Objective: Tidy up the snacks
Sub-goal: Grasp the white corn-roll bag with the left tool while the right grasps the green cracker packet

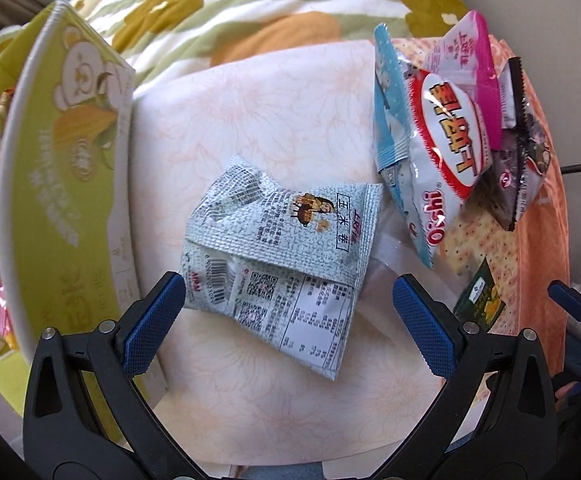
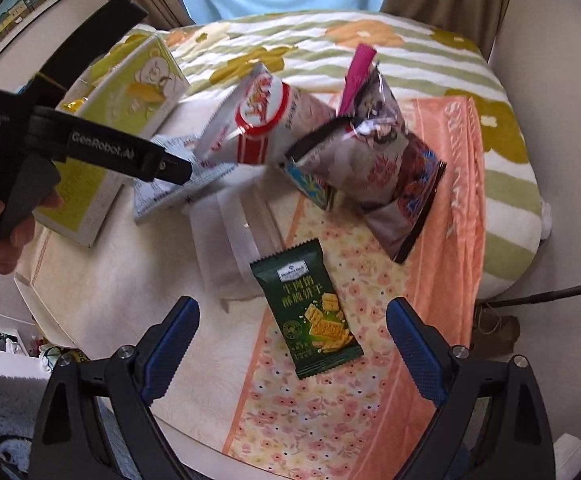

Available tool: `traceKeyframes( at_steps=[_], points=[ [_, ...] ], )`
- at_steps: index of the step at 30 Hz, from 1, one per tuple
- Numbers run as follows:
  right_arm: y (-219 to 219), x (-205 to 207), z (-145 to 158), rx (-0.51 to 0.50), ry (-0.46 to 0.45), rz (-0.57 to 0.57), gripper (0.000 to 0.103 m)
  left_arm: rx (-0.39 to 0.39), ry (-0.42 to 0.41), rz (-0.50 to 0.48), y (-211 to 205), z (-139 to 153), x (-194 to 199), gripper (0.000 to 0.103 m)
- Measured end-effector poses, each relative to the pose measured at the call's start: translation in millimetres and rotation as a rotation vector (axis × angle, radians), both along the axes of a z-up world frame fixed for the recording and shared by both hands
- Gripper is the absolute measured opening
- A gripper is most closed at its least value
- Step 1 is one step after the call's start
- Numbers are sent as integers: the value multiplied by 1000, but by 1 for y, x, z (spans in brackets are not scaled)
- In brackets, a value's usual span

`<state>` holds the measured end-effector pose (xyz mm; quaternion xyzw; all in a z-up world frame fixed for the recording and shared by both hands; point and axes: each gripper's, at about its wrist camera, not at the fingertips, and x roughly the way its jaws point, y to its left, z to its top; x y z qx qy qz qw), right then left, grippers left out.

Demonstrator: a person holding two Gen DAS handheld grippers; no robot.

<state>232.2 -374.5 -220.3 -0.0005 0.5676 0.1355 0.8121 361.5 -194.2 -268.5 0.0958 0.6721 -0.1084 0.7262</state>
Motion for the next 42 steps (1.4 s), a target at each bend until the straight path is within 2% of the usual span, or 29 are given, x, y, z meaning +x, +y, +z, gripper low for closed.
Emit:
traceKeyframes(
  at_steps=[8, 12, 15, 22, 24, 27, 30, 37, 42],
  points=[
    [0, 11, -29, -10, 72, 27, 93, 17, 66, 2, 10, -25, 19, 103],
    [5, 12, -41, -65, 84, 61, 93, 15, 98, 17, 19, -37, 24, 103],
    [5, 13, -45, -65, 98, 63, 93, 10, 86, 25, 22, -40, 25, 101],
    [14, 19, -52, -93, 108, 81, 92, 1, 55, 28, 24, -40, 22, 83],
    [20, 21, -55, -105, 103, 91, 90, -18, 41, 33, 26, -37, 19, 79],
    [21, 20, -60, -122, 97, 99, 87, -6, 18, 28, 26, -32, 12, 73],
    [23, 16, -62, -141, 86, 113, 78, -27, 15, 32, 24, -26, 6, 71],
    [24, 1, -63, -169, 62, 147, 70, -38, 1, 27, 21, -19, -6, 71],
    [35, -14, -61, -198, 44, 177, 58, -43, -15, 25, 22, -14, -10, 71]
  ],
)
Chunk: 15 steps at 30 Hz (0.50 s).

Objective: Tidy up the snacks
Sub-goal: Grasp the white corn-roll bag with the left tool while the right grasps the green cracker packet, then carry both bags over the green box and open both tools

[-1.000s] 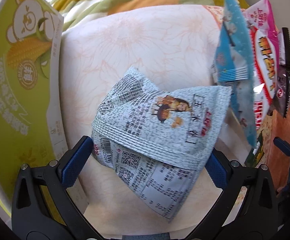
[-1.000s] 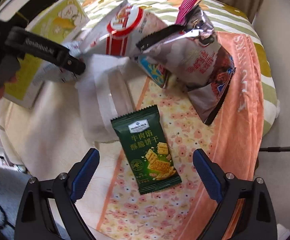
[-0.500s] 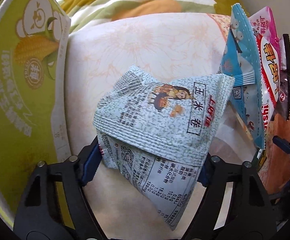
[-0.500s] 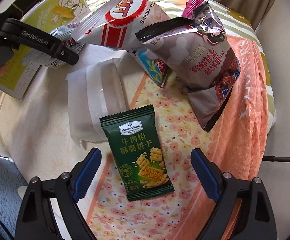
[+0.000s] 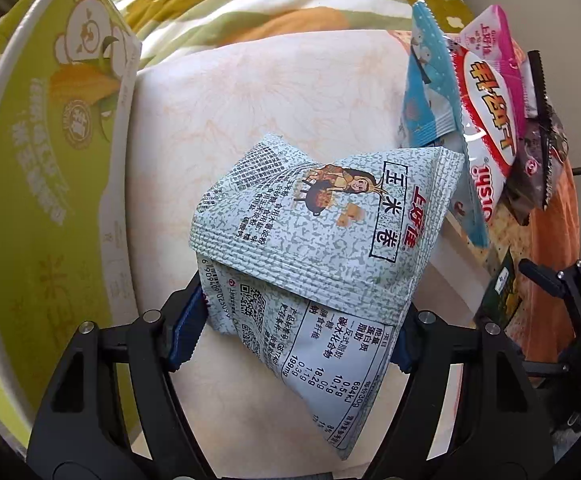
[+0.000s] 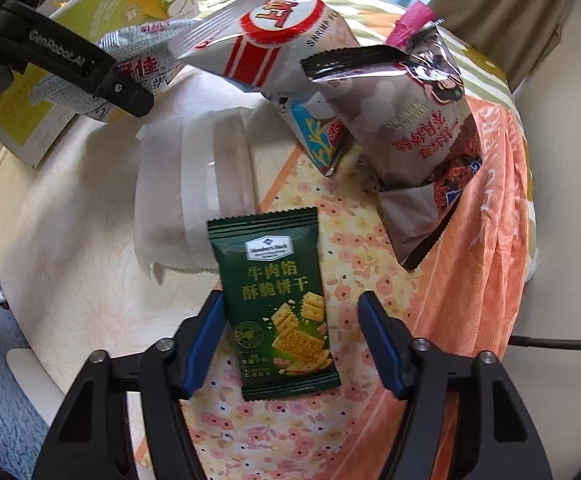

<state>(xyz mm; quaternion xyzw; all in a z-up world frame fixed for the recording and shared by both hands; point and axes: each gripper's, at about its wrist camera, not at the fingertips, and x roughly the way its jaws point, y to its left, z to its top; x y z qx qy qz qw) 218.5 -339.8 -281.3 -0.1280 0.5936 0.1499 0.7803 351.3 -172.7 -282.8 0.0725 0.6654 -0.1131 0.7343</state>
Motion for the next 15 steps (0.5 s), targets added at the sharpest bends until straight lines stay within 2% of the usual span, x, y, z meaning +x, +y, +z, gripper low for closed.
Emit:
traceKeyframes(
  at_steps=[2, 3, 9, 15],
  points=[
    [4, -5, 0, -7, -8, 15, 44, -3, -7, 2, 0, 4, -4, 71],
    [5, -7, 0, -12, -9, 21, 41, -4, -11, 3, 0, 6, -6, 71],
    [8, -21, 7, -8, -32, 14, 41, -8, -40, 3, 1, 17, -17, 71],
    [4, -36, 32, 26, -62, -13, 41, -23, -84, 21, 2, 36, -34, 71]
  ],
)
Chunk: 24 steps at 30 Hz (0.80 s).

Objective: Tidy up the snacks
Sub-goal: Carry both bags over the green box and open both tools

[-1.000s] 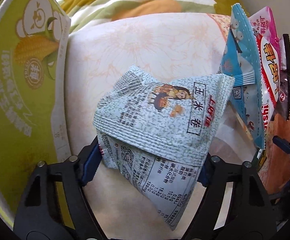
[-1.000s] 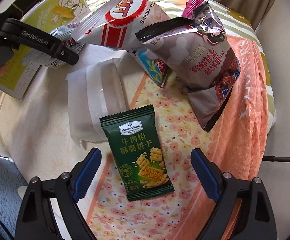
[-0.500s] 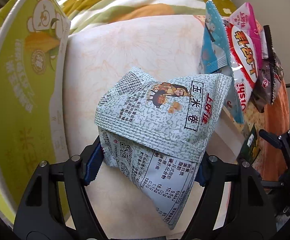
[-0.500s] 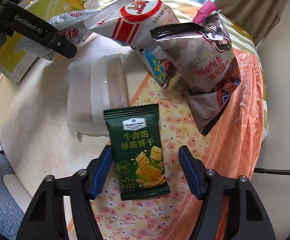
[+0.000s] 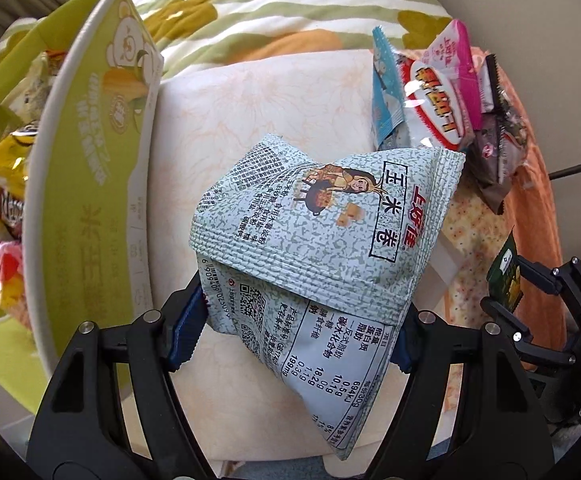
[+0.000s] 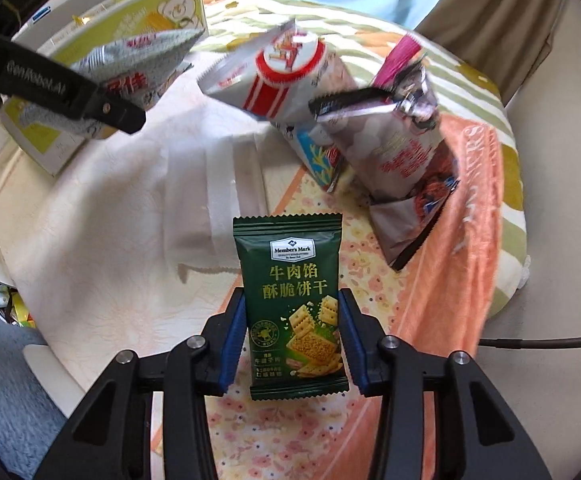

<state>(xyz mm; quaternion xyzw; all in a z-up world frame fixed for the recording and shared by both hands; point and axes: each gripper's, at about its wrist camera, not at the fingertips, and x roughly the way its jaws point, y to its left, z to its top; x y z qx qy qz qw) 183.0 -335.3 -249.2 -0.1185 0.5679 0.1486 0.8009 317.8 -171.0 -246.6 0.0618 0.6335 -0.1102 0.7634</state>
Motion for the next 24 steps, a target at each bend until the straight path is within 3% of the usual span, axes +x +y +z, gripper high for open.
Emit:
traceKeyframes(
  at_steps=[12, 20, 24],
  points=[
    [2, -3, 79, 64, -134, 16, 41, -101, -162, 82, 25, 84, -33, 71],
    [28, 13, 118, 92, -216, 63, 41, -130, -295, 161, 87, 146, -45, 71],
    [54, 25, 138, 110, -257, 70, 41, -135, -337, 196, 124, 160, -43, 71]
  ],
)
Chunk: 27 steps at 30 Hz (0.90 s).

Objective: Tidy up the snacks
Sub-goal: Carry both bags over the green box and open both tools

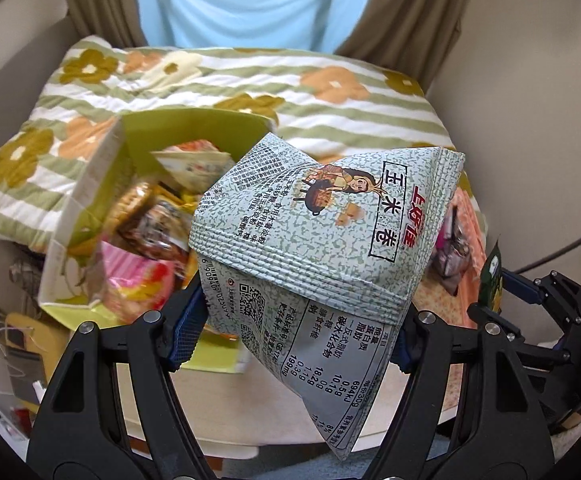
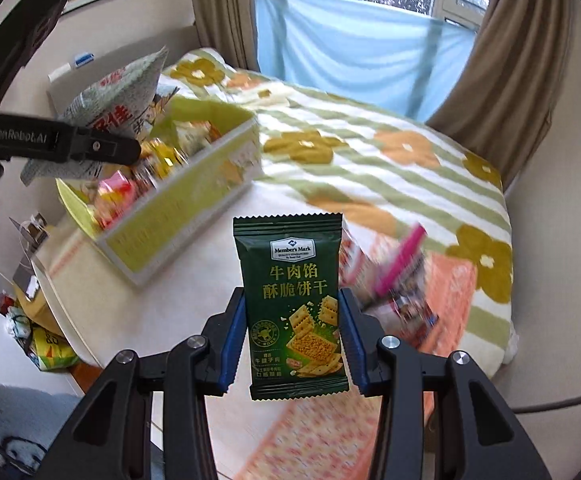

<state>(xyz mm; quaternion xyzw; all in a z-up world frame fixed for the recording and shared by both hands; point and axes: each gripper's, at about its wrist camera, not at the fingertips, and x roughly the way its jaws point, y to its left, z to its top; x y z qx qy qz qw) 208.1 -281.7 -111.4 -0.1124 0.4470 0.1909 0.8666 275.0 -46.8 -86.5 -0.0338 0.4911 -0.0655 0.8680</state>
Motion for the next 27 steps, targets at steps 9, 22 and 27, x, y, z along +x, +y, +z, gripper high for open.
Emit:
traceKeyframes(
  at_steps=[9, 22, 27],
  points=[
    [97, 25, 31, 60, -46, -20, 41, -3, -21, 23, 110, 6, 9, 71],
    [216, 68, 5, 141, 37, -99, 41, -4, 74, -54, 218, -43, 46, 71],
    [228, 69, -8, 152, 92, -140, 41, -33, 161, -100, 220, -70, 52, 71]
  ],
)
